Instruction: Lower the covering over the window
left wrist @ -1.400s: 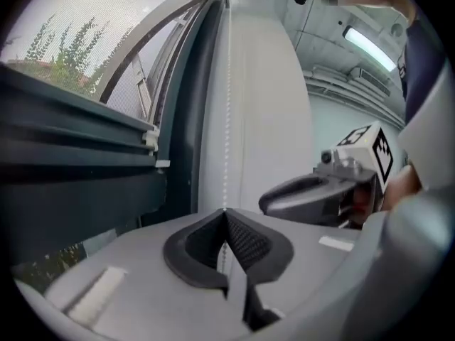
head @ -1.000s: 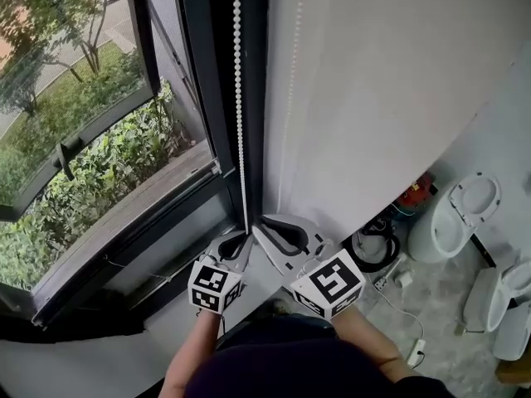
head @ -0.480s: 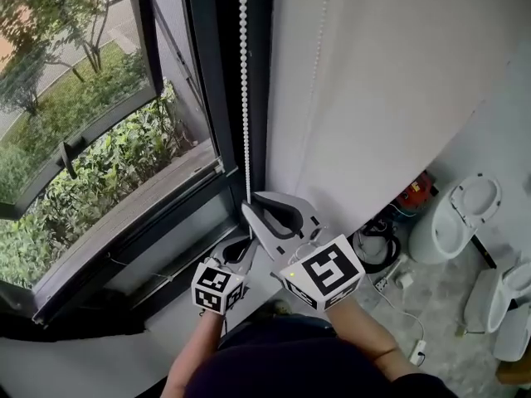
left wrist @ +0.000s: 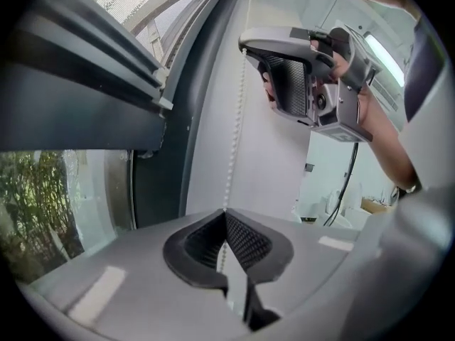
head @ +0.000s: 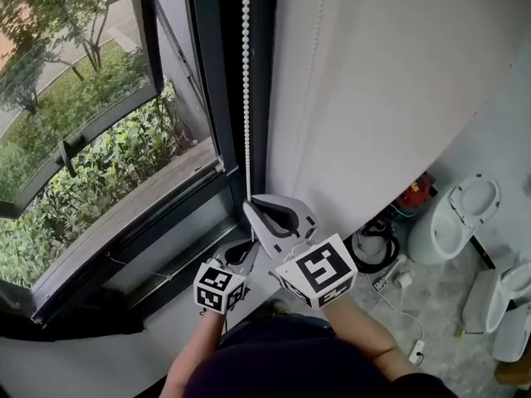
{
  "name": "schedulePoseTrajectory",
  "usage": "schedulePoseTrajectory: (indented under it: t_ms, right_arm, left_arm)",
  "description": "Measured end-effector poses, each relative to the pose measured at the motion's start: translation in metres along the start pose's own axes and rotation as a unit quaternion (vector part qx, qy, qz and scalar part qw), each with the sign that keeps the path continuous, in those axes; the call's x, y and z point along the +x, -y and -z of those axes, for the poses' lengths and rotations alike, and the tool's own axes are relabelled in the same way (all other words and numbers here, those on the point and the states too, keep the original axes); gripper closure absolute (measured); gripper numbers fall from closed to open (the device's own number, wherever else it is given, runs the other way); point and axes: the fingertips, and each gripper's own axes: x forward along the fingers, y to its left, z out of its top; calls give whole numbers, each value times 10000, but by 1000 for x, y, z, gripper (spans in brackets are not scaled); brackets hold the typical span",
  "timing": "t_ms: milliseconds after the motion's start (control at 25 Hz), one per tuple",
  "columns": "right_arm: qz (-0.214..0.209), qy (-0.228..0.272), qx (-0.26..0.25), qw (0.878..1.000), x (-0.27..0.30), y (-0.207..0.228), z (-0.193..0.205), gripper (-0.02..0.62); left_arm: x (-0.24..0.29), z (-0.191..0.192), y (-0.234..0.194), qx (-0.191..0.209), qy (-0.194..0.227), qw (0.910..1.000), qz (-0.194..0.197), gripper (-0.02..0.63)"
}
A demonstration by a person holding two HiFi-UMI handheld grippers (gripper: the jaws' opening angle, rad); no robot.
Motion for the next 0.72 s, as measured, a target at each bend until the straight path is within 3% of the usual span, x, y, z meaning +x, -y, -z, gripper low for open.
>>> schedulePoseTrajectory:
  t_ms: [720]
  right_arm:
    - [36, -927, 65, 9957, 21, -5, 108, 580]
  left_arm:
    - [23, 107, -16, -504, -1217, 9913, 83, 594]
